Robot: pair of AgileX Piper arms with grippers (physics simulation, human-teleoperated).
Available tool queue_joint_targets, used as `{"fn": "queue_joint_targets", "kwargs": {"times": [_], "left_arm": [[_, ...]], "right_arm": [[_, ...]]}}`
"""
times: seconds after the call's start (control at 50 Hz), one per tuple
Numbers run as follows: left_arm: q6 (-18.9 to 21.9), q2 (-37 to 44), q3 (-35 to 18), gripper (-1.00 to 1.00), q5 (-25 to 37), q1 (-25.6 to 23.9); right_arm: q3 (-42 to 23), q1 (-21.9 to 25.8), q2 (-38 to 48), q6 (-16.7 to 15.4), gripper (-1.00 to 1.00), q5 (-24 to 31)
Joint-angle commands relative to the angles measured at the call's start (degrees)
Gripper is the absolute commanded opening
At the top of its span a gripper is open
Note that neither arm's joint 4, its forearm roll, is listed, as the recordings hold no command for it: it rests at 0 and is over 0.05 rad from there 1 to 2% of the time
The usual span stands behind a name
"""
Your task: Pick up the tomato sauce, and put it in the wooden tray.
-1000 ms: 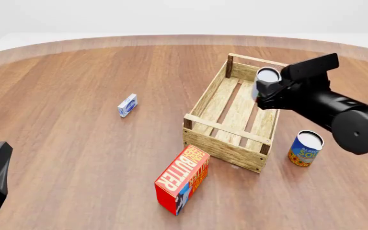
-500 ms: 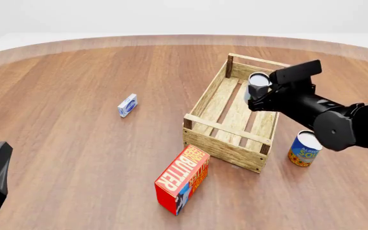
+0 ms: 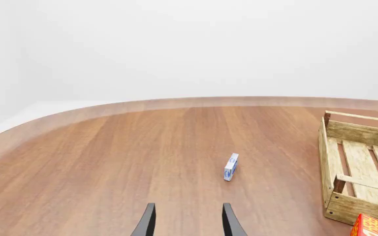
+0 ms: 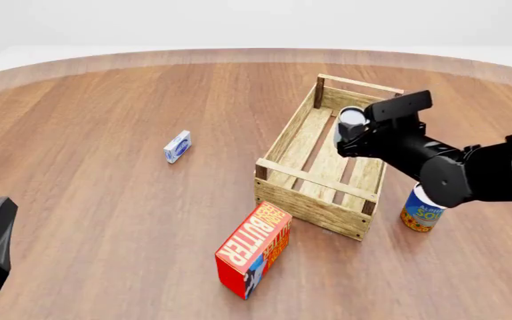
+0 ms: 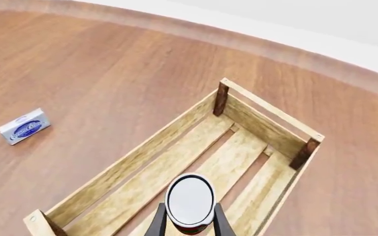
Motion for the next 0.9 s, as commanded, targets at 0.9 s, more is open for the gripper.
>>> {"fn": "queue_joint_targets", "kwargs": {"times": [0.9], "left_arm": [[0.0, 0.0, 0.0, 1.0, 0.0, 0.0]], "right_arm": [[-3.06, -0.89, 8.04, 1.61, -1.0, -4.09]]}}
